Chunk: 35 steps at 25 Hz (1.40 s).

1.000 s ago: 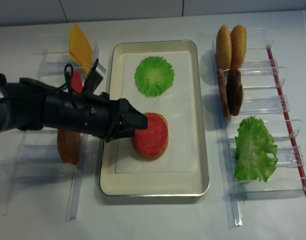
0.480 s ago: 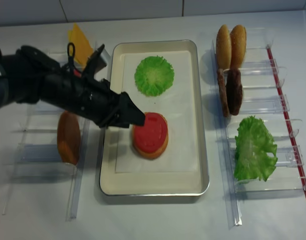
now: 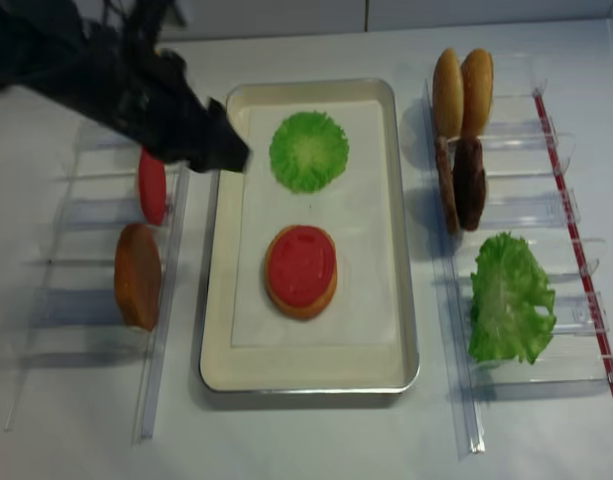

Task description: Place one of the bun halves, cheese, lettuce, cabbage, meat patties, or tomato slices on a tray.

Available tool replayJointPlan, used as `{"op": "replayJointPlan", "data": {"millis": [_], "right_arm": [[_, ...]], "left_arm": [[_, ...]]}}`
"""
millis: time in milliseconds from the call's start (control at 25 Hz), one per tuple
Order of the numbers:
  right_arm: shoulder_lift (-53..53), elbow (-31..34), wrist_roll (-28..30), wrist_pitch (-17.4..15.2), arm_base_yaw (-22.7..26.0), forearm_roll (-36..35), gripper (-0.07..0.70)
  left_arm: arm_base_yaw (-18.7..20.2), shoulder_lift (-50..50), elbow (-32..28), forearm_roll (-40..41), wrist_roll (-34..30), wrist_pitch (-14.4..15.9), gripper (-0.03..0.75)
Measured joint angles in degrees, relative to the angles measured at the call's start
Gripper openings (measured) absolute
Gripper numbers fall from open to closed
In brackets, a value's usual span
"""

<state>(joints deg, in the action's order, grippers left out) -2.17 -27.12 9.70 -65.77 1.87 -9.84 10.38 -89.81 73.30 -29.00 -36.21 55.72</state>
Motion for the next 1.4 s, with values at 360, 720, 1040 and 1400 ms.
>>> {"op": "replayJointPlan", "data": {"millis": [360,720,1040,1400], "right_arm": [[0.0,0.0,0.0,0.0,0.0,0.0,0.554],[0.0,0.0,0.0,0.0,0.0,0.0,0.554],[0.0,0.0,0.0,0.0,0.0,0.0,0.554],[0.0,0.0,0.1,0.0,0.0,0.0,0.554]], "left_arm": [[-0.1,4.7,10.8,36.4,23.6,1.7,0.482],[-0.1,21.2,4.5,31.2,23.6,6.8,0.482],[-0.1,43.2,-14.1,31.4,24.9,7.3,0.482],[-0.1,65.9,-32.0,31.5,29.4,8.6,0.482]]}}
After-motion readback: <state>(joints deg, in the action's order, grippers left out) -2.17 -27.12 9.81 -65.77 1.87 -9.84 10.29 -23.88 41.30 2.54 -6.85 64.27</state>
